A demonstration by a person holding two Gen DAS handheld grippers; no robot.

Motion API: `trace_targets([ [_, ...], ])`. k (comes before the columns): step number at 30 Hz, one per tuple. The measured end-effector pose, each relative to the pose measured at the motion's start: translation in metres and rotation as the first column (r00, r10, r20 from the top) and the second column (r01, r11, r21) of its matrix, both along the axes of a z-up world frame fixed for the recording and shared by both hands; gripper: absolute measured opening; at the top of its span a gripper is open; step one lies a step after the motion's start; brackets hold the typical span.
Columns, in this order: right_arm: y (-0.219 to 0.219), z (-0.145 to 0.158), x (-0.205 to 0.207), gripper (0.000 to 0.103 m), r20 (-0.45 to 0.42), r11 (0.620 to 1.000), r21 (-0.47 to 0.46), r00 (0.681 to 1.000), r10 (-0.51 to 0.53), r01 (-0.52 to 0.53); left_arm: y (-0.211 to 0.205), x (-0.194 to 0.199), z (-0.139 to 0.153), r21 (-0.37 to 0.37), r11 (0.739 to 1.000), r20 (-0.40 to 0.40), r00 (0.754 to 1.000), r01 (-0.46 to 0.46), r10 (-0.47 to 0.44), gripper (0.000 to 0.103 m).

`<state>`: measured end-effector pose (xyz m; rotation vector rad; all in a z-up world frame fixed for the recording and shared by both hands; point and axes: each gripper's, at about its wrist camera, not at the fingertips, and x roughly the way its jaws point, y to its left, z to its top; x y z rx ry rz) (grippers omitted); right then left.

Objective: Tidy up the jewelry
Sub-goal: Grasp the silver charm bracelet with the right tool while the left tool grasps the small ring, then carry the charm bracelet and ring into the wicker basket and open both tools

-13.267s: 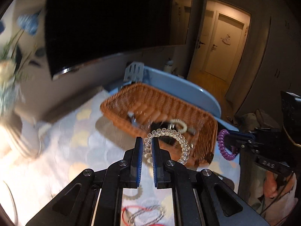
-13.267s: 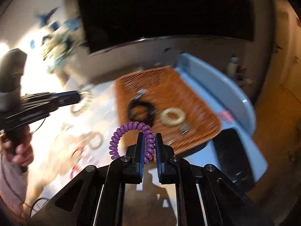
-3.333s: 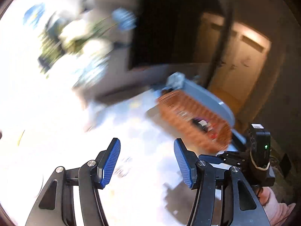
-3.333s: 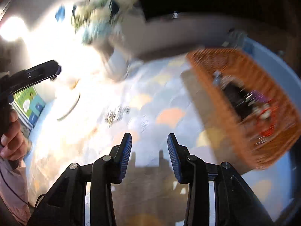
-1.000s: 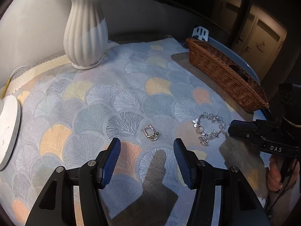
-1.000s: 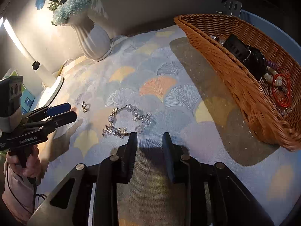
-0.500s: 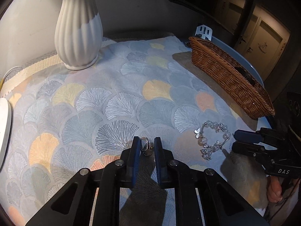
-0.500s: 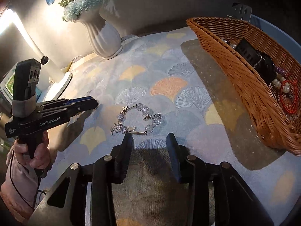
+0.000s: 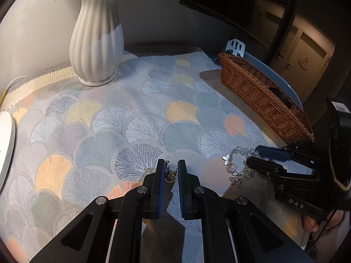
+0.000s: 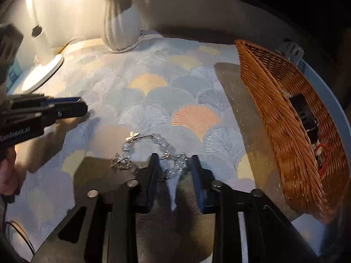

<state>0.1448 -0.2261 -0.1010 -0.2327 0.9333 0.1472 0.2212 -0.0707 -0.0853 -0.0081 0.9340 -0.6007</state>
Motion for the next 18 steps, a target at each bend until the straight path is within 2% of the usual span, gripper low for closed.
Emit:
trace_targets([
  [2, 0.007, 0.002, -0.005, 0.011, -0.013, 0.999, -0.050, 1.000, 0.008, -0.009, 0.004, 0.001, 0.001, -0.020, 1.000, -0.008, 1.000, 0.000, 0.000, 0.011],
  [6, -0.004, 0.016, -0.024, 0.011, -0.045, 0.995, 0.085, 0.997, 0.055, -0.051, 0.015, 0.003, 0.007, -0.112, 0.993, -0.042, 0.999, 0.028, -0.033, 0.011],
  [8, -0.014, 0.033, -0.037, 0.011, -0.018, 0.993, 0.108, 0.998, 0.054, -0.051, 0.020, 0.002, 0.016, -0.178, 0.983, -0.056, 0.997, 0.048, -0.059, 0.011],
  [11, -0.029, 0.063, -0.052, 0.011, 0.024, 0.985, 0.168, 0.999, 0.045, -0.048, 0.020, -0.005, 0.038, -0.228, 0.971, -0.036, 0.996, 0.075, -0.085, 0.011],
  [18, -0.072, 0.119, -0.075, 0.011, 0.139, 0.982, 0.188, 0.990, -0.017, -0.010, -0.005, -0.023, 0.098, -0.260, 0.954, 0.025, 0.989, 0.148, -0.147, 0.011],
])
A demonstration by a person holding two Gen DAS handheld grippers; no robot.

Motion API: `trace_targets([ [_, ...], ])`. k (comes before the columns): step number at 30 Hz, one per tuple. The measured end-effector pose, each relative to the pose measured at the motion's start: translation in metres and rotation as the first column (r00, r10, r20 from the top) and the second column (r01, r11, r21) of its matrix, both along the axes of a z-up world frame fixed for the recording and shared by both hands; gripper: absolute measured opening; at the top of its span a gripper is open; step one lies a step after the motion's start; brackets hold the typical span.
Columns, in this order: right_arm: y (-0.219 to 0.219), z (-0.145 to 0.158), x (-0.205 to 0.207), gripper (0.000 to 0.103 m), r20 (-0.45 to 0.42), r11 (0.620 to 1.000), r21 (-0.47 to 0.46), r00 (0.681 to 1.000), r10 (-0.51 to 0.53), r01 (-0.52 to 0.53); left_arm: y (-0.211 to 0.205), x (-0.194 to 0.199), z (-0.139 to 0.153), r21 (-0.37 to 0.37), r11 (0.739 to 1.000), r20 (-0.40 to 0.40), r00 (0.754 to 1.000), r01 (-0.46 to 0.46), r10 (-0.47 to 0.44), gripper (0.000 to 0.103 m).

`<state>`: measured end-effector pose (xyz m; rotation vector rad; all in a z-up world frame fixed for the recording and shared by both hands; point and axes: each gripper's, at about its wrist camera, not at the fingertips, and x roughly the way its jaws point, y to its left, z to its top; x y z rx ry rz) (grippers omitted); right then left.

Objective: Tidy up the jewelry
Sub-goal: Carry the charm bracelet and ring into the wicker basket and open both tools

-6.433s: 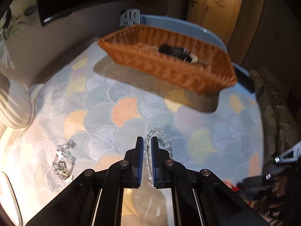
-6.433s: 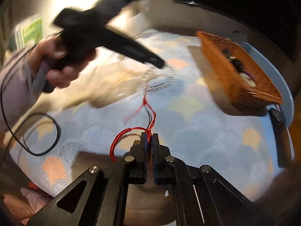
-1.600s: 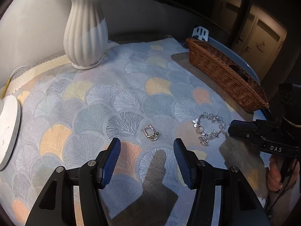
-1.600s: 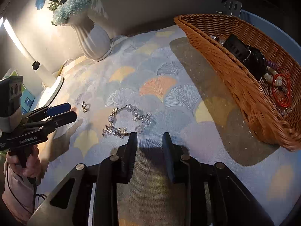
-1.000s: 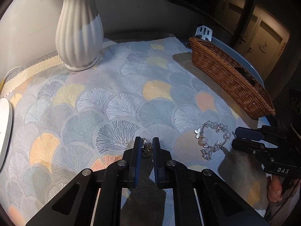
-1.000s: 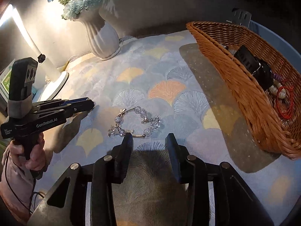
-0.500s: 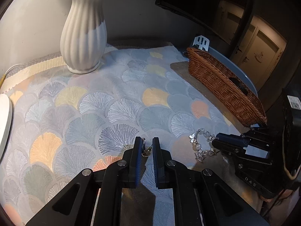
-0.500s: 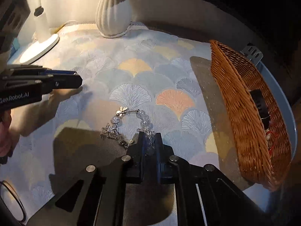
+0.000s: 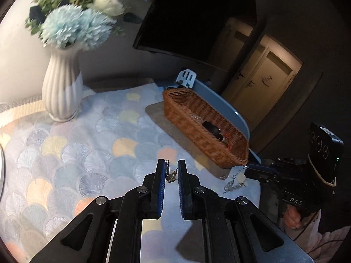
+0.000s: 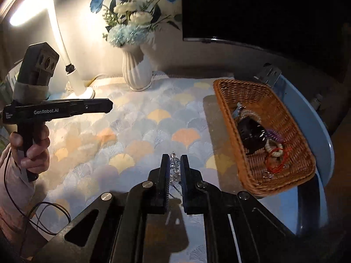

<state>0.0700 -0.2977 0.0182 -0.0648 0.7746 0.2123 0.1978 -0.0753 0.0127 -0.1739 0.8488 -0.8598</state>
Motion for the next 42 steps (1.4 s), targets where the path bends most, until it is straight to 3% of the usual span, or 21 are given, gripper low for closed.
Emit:
trace_targets([
  [7, -0.060, 0.039, 0.007, 0.011, 0.067, 0.993, 0.027, 0.991, -0.112, 0.111, -0.051, 0.004, 0.044, -0.015, 0.997, 0.028, 0.997, 0.077, -0.077, 0.011],
  [14, -0.121, 0.055, 0.044, 0.011, 0.082, 0.975, 0.043, 0.972, -0.222, 0.219, -0.128, 0.034, 0.061, 0.028, 0.991, 0.044, 0.990, 0.135, -0.136, 0.011],
  [18, -0.144, 0.046, 0.080, 0.011, 0.055, 0.965, 0.065, 0.964, -0.260, 0.256, -0.174, 0.061, 0.051, 0.061, 0.987, 0.022, 0.988, 0.151, -0.152, 0.011],
  [25, -0.155, 0.009, 0.153, 0.010, -0.038, 0.961, 0.090, 0.965, -0.261, 0.263, -0.228, 0.107, 0.008, 0.113, 0.985, -0.042, 0.991, 0.130, -0.126, 0.011],
  [30, -0.164, -0.011, 0.176, 0.011, -0.074, 0.952, 0.097, 0.956, -0.285, 0.292, -0.242, 0.122, -0.019, 0.127, 0.983, -0.062, 0.990, 0.130, -0.123, 0.011],
  [34, -0.180, -0.022, 0.179, 0.013, -0.124, 0.933, 0.129, 0.939, -0.321, 0.336, -0.245, 0.130, -0.031, 0.091, 0.986, -0.119, 0.984, 0.140, -0.129, 0.011],
  [36, -0.187, -0.023, 0.172, 0.013, -0.144, 0.925, 0.154, 0.934, -0.327, 0.347, -0.240, 0.131, -0.033, 0.039, 0.987, -0.169, 0.975, 0.156, -0.147, 0.014],
  [40, -0.186, -0.011, 0.149, 0.016, -0.114, 0.921, 0.137, 0.929, -0.351, 0.365, -0.226, 0.125, -0.023, 0.020, 0.991, -0.173, 0.977, 0.134, -0.128, 0.042],
  [42, -0.179, 0.002, 0.132, 0.022, -0.086, 0.924, 0.139, 0.934, -0.347, 0.356, -0.215, 0.116, -0.010, 0.005, 0.993, -0.158, 0.980, 0.121, -0.119, 0.046],
])
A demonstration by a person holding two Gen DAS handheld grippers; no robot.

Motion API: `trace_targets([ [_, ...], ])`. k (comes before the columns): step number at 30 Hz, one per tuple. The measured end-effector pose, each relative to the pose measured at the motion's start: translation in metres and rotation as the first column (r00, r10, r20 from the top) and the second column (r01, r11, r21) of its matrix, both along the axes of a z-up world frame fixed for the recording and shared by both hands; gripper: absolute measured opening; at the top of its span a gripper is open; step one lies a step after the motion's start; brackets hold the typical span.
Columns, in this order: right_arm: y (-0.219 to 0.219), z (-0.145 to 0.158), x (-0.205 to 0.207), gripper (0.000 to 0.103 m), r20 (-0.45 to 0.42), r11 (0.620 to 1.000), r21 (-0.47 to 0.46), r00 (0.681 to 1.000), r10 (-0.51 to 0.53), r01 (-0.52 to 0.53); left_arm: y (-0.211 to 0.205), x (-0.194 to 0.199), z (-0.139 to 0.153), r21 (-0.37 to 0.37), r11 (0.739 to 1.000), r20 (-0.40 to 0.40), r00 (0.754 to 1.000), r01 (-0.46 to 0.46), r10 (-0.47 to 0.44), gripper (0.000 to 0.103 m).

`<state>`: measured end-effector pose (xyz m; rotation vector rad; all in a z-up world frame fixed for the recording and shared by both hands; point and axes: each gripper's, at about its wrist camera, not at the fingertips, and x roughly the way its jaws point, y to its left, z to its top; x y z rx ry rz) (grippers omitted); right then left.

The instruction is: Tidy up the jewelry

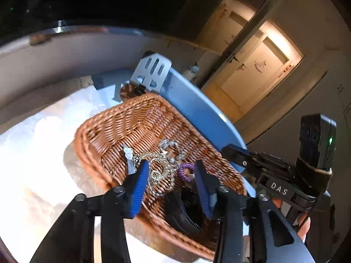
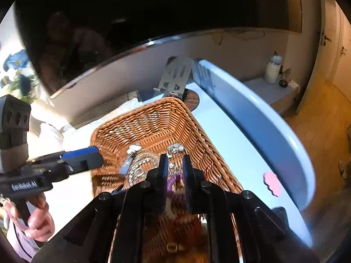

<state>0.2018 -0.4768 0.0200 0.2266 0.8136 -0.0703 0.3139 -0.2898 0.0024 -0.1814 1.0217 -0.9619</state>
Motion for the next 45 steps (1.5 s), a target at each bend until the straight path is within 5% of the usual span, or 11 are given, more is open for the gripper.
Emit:
trace_targets([
  [8, 0.058, 0.074, -0.096, 0.044, 0.179, 0.998, -0.044, 0.983, 0.045, -0.038, 0.058, -0.082, 0.083, -0.008, 1.000, 0.192, 0.981, -0.019, 0.020, 0.055],
  [13, 0.094, 0.107, -0.149, 0.076, 0.249, 0.998, -0.045, 0.968, 0.042, -0.032, 0.105, -0.160, 0.140, -0.020, 0.999, 0.370, 0.928, -0.031, 0.037, 0.076],
  [16, 0.115, 0.116, -0.171, 0.076, 0.254, 0.998, -0.057, 0.967, 0.038, -0.024, 0.130, -0.202, 0.160, -0.003, 0.998, 0.463, 0.884, -0.067, 0.061, 0.077],
  [21, 0.145, 0.107, -0.200, 0.078, 0.257, 0.996, -0.084, 0.966, -0.006, 0.029, 0.165, -0.250, 0.169, 0.025, 0.987, 0.551, 0.827, -0.156, 0.117, 0.079],
  [26, 0.162, 0.070, -0.212, 0.078, 0.194, 0.991, -0.098, 0.978, -0.074, 0.094, 0.174, -0.278, 0.129, 0.126, 0.943, 0.624, 0.764, -0.307, 0.165, 0.080],
  [31, 0.163, 0.038, -0.213, 0.078, 0.126, 0.984, -0.112, 0.984, -0.123, 0.137, 0.180, -0.282, 0.069, 0.189, 0.916, 0.556, 0.808, -0.353, 0.196, 0.080],
  [35, 0.164, 0.022, -0.212, 0.078, 0.098, 0.968, -0.176, 0.982, -0.161, 0.176, 0.186, -0.284, 0.037, 0.230, 0.880, 0.535, 0.809, -0.416, 0.242, 0.080],
  [45, 0.158, 0.004, -0.209, 0.078, 0.063, 0.970, -0.165, 0.983, -0.172, 0.180, 0.182, -0.282, 0.020, 0.250, 0.878, 0.494, 0.834, -0.407, 0.247, 0.080],
])
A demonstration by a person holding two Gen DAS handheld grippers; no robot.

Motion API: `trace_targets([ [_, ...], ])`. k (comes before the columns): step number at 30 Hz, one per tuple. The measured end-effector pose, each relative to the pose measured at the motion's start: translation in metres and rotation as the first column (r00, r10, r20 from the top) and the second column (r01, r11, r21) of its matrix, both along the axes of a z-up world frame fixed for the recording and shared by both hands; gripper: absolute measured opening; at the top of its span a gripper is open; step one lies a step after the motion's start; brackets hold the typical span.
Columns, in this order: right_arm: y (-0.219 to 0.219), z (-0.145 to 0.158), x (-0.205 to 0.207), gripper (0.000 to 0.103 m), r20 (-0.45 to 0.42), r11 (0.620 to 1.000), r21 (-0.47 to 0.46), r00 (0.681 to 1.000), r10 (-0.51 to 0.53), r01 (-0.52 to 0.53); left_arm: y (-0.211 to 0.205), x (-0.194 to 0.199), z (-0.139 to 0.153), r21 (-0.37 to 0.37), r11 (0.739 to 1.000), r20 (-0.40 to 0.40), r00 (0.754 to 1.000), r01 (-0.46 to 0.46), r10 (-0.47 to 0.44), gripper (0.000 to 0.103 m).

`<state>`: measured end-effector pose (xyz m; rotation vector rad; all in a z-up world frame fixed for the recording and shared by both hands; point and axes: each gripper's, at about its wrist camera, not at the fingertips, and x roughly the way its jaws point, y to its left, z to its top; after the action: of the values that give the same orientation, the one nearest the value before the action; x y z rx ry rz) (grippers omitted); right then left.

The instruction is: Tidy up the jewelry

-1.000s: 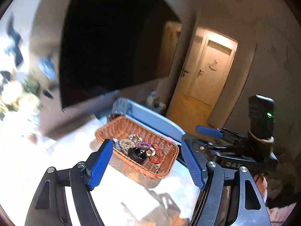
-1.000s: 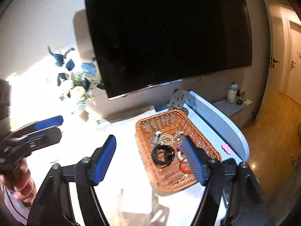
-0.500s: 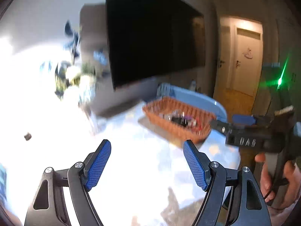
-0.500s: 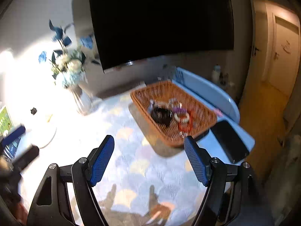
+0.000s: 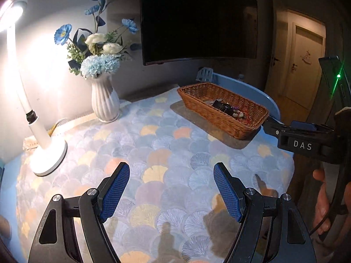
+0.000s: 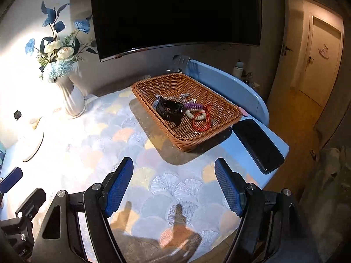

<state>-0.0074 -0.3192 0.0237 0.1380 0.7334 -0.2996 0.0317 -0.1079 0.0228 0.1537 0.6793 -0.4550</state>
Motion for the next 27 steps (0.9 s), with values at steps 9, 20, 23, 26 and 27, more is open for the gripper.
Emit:
trace_targets([
  [9, 0.0019, -0.0062, 0.0046, 0.078, -0.014, 1.000, 0.013, 1.000, 0.022, -0.021, 0.0003, 0.0056, -0.0011, -0.010, 1.000, -0.020, 1.000, -0.012, 0.011, 0.080],
  [20, 0.0008, -0.0078, 0.0044, 0.078, -0.001, 0.999, 0.045, 1.000, 0.009, -0.009, 0.0032, 0.0094, -0.0050, -0.029, 1.000, -0.048, 0.999, -0.011, 0.010, 0.080],
  [23, -0.0018, -0.0063, 0.0031, 0.078, 0.010, 0.998, 0.059, 1.000, 0.008, -0.009, 0.0027, 0.0097, -0.0065, -0.031, 1.000, -0.057, 0.998, -0.005, 0.003, 0.080],
  [26, -0.0009, -0.0067, 0.0041, 0.078, 0.003, 0.999, 0.047, 1.000, 0.006, -0.006, 0.0022, 0.0106, -0.0082, -0.034, 0.999, -0.067, 0.998, 0.001, -0.003, 0.080],
  [27, -0.0008, -0.0069, 0.0045, 0.078, 0.001, 0.999, 0.049, 1.000, 0.009, -0.009, 0.0019, 0.0105, -0.0087, -0.035, 0.999, -0.070, 0.998, 0.001, -0.004, 0.080],
])
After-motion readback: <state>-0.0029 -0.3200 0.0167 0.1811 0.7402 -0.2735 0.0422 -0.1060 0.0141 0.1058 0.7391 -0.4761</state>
